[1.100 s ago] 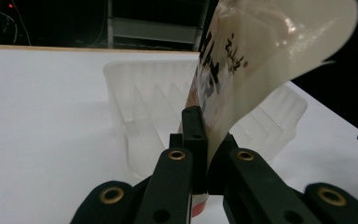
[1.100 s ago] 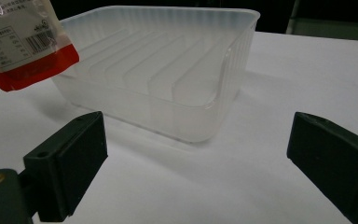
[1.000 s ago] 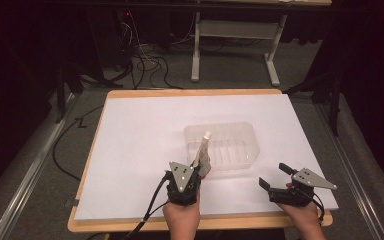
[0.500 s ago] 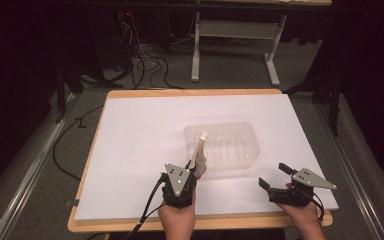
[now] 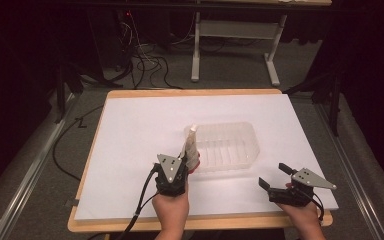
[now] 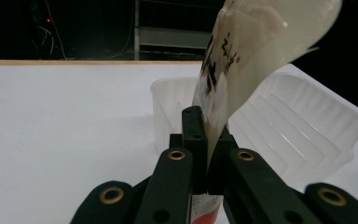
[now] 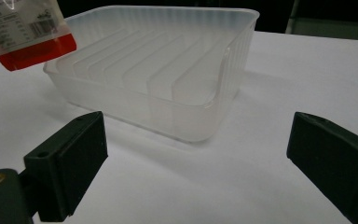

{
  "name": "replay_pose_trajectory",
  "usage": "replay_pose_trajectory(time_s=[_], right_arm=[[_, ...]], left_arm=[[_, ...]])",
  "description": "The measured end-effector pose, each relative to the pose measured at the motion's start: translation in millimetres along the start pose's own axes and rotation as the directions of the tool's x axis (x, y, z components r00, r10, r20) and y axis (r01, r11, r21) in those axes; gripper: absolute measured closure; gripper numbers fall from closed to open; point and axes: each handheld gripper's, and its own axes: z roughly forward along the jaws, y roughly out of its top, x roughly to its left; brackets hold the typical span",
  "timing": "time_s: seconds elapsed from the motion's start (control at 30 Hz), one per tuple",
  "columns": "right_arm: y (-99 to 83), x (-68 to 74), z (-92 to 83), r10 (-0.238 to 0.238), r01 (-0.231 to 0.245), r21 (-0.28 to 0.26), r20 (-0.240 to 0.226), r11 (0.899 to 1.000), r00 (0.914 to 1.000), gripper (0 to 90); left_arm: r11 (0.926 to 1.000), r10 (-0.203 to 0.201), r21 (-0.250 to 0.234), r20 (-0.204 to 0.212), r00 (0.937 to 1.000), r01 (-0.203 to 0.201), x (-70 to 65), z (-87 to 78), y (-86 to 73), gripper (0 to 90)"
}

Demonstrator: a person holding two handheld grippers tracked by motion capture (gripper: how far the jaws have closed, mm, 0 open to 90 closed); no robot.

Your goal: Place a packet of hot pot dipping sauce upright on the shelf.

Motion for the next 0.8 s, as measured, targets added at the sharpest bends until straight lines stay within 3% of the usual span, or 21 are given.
replay_pose_trajectory(time_s=[0.1,0.27,0.53,0.6,0.63,0.73,0.8], right_arm=[[0.0,-1.2,-0.9,0.006,-0.006,-0.004,0.001,1.000,1.0000,5.2],[0.4,-0.7,-1.4,0.002,-0.002,-0.007,-0.005,1.000,1.0000,5.2],[0.7,-0.7,-0.9,0.000,0.000,-0.006,-0.009,1.000,1.0000,5.3],[0.8,0.8,-0.1,0.002,-0.002,-0.002,-0.008,1.000,1.0000,5.3],[0.9,0.9,0.3,-0.005,0.005,-0.001,-0.009,1.000,0.9999,5.3],[1.0,2.2,0.8,-0.006,0.006,0.002,-0.010,1.000,0.9999,5.4],[1.2,2.5,0.7,-0.010,0.010,-0.001,-0.011,1.000,0.9999,5.4]], left_arm=[[1.0000,0.004,0.006,-0.005,1.0000,-0.004,-7.4,12.8,4.5,89.8],[0.9998,0.022,0.002,0.007,0.9997,-0.022,-16.5,19.9,7.4,89.5],[0.9977,0.061,0.025,0.042,0.9972,-0.062,-14.6,13.6,-8.1,86.0],[0.9951,0.092,0.030,0.055,0.9942,-0.094,-14.4,10.3,-13.3,80.2],[0.9914,0.118,0.048,0.079,0.9898,-0.122,-12.8,11.9,-15.7,77.7],[0.9870,0.142,0.063,0.094,0.9854,-0.148,-11.5,15.9,-16.8,70.3],[0.9790,0.174,0.087,0.115,0.9780,-0.185,-10.6,20.4,-19.1,68.1]])
